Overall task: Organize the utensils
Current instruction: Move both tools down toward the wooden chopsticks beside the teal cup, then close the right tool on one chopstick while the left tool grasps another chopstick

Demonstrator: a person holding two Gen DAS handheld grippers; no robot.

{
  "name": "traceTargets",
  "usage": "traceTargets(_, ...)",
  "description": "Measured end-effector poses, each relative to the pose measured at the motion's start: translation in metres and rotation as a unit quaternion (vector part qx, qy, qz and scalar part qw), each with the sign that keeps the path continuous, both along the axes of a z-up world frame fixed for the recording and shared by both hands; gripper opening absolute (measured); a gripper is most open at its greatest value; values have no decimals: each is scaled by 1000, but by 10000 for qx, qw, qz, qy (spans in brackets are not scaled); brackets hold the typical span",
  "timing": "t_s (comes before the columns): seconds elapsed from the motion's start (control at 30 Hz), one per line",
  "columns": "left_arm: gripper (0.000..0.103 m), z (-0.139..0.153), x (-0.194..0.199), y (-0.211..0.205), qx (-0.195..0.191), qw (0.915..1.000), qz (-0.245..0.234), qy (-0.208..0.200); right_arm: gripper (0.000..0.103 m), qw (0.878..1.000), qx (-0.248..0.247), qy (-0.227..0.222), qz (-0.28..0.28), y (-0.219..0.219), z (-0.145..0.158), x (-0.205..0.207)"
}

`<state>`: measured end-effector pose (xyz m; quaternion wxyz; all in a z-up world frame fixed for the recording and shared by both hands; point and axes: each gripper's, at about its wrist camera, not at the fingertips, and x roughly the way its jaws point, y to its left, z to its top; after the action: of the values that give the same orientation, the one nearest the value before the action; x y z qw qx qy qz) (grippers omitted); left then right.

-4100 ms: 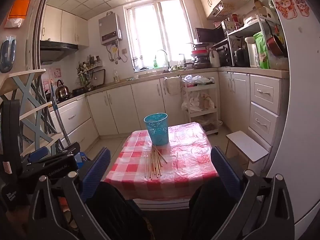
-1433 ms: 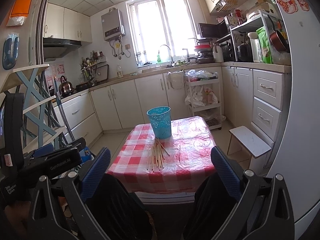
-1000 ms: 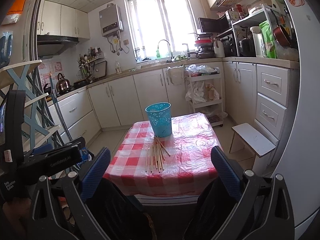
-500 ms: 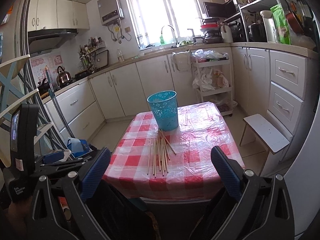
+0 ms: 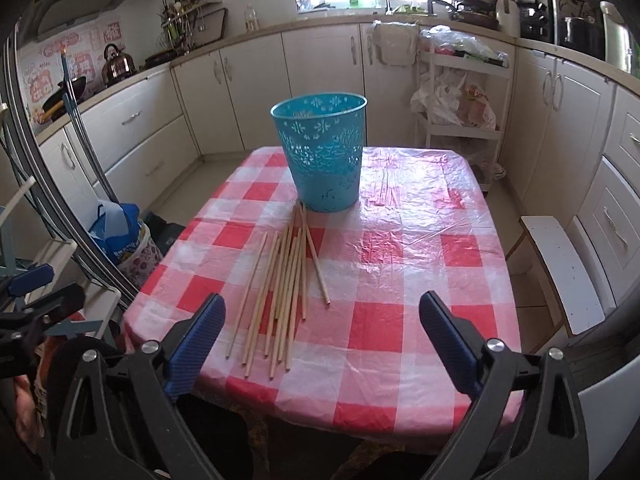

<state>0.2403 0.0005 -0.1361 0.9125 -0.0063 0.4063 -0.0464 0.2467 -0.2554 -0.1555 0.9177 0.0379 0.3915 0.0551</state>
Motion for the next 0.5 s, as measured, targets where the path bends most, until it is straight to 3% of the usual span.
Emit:
traceTargets(0.1,96,-18,31,-12,-98,9998,-114,142,47,9989,-184,376,203,0,-29,44)
traceTargets(0.17,96,-31,54,-25,-28,9995,-221,204,37,9972,-199,644,325,2,-46,68)
traceTargets(0.33,95,-63,105,-43,-125,9985,-174,504,25,9916,-329,956,802,13,-76,112)
traceTargets(0.5,95,-87,140,-53,41,9978,-90,652,15,9856,-479,1185,1104,23,-102,136)
